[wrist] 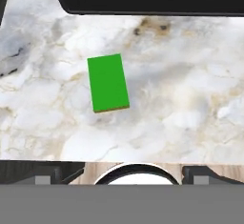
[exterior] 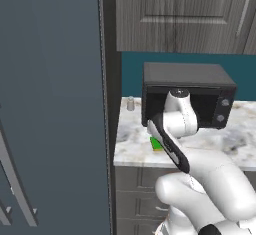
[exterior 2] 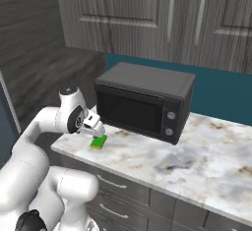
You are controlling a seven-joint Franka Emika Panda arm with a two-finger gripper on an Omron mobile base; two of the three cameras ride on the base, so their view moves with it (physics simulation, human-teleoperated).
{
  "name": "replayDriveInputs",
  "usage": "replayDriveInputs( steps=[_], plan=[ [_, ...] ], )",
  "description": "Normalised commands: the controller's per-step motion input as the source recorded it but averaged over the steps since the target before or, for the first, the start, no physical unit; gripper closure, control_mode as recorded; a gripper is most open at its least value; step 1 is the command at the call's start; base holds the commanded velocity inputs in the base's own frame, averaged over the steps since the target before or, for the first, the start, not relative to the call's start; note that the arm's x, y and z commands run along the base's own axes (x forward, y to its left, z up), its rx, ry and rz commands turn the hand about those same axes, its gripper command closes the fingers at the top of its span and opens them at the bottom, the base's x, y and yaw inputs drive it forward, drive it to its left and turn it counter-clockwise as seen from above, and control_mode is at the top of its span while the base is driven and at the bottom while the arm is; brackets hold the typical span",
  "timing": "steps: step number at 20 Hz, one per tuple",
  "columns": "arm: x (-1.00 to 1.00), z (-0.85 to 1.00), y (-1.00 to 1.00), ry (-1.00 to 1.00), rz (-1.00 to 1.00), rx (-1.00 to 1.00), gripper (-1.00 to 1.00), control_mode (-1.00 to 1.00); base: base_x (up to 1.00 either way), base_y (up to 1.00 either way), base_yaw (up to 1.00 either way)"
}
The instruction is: Place the sponge inside the microwave to prepare for sanitizing.
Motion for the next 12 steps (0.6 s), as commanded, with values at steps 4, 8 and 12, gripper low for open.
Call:
replayDriveInputs(
  steps=[4,8,12],
  plan=[
    [0.52,-0.21,0.0,0.0,0.01,0.0,-1.0,-1.0,0.0,0.0,0.0],
    [0.5,-0.16,0.0,0.0,0.0,0.01,-1.0,-1.0,0.0,0.0,0.0],
    [0.37,-0.09,0.0,0.0,0.0,0.0,-1.0,-1.0,0.0,0.0,0.0]
  ],
)
